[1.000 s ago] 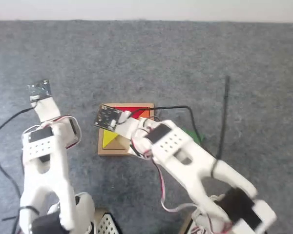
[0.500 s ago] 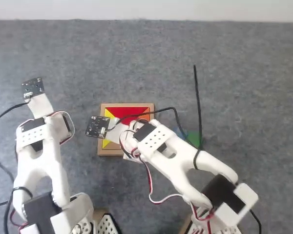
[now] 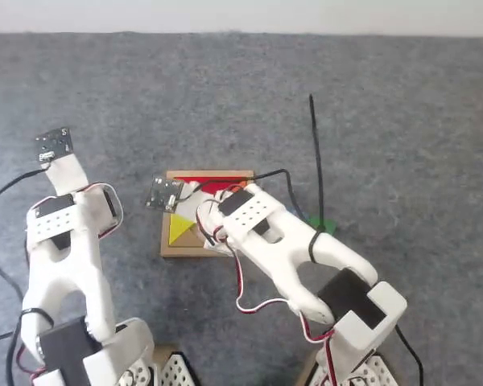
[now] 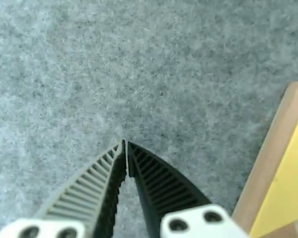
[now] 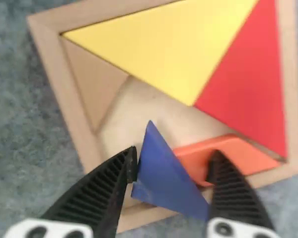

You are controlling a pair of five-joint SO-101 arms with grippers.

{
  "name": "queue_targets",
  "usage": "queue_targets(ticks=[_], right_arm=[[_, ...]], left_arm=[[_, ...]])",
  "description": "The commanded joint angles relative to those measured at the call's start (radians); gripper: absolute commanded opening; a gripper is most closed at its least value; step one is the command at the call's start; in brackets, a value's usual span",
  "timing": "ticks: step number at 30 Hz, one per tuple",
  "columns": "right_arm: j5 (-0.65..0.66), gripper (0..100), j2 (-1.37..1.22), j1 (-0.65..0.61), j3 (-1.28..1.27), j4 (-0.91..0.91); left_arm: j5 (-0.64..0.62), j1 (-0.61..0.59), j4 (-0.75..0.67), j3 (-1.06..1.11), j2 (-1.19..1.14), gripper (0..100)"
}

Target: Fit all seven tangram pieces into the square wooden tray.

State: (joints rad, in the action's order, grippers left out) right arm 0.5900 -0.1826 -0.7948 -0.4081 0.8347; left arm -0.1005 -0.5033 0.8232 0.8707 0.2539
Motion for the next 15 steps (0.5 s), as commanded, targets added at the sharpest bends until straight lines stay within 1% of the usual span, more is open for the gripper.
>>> queue_targets(ticks=[1,9,15], right_arm=[[0.012,15.4,0.008,0.018,0.041,0.007],[0.008,14.9,0.013,0.041,0.061,0.024],[0.005,7.2,0.045,0.042,0.069,0.024]], left_arm=[[0.003,-0.002,-0.002,-0.041,0.008,1],[0.005,-0.002,-0.002,-0.041,0.008,1],[0.005,-0.002,-0.002,-0.041,0.008,1]])
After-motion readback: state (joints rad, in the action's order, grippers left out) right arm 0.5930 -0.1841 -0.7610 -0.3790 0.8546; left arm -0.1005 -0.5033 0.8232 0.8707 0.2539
